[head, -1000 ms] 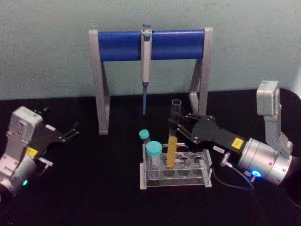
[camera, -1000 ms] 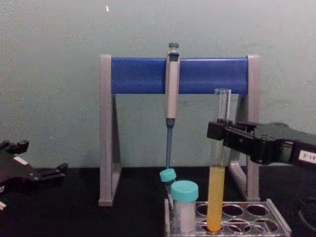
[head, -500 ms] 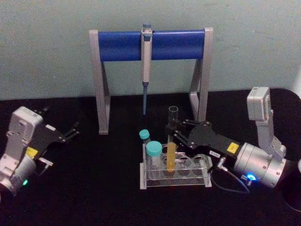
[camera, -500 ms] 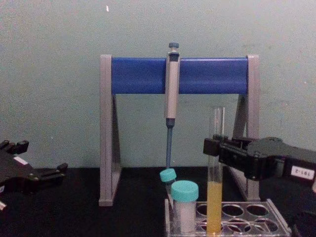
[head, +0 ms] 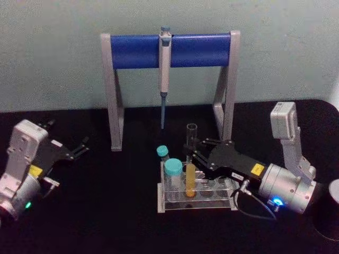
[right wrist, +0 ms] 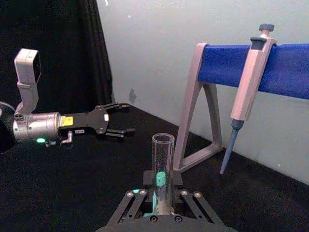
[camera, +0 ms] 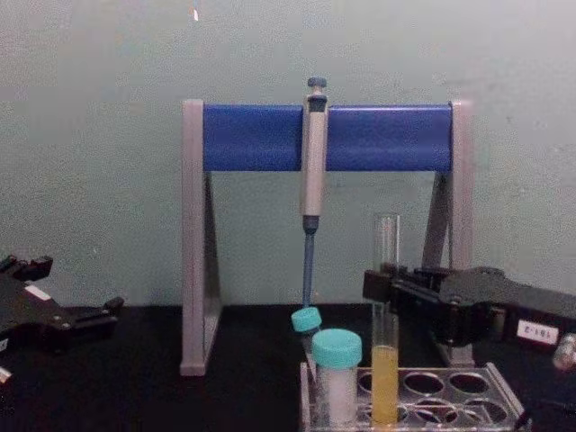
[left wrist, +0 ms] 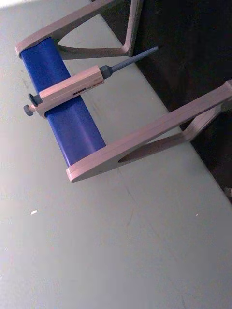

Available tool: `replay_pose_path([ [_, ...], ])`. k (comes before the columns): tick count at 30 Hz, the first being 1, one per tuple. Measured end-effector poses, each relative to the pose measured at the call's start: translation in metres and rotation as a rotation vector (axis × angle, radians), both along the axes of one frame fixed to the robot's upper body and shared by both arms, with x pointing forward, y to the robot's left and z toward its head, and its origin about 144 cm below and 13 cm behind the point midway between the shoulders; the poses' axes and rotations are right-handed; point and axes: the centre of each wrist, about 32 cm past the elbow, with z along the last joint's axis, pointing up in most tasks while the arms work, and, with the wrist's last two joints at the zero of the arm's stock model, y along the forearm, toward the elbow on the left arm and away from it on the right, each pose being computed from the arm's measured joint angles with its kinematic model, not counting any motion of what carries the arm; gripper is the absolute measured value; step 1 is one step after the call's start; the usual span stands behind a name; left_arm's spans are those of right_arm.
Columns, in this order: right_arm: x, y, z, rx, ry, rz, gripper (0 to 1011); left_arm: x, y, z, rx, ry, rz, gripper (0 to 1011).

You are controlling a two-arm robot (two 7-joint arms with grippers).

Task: Pick up the test tube from the test tube rack, shake it, then place it back into the test tube rack.

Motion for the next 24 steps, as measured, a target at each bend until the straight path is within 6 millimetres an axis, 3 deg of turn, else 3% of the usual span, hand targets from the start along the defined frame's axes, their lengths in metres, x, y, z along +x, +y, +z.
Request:
replay_pose_path([
  [24, -0.002, 0.002, -0.015, 0.008, 0.042, -0.006, 222, 0.0, 0.0, 0.0, 0.0, 0.0, 0.0, 1001],
])
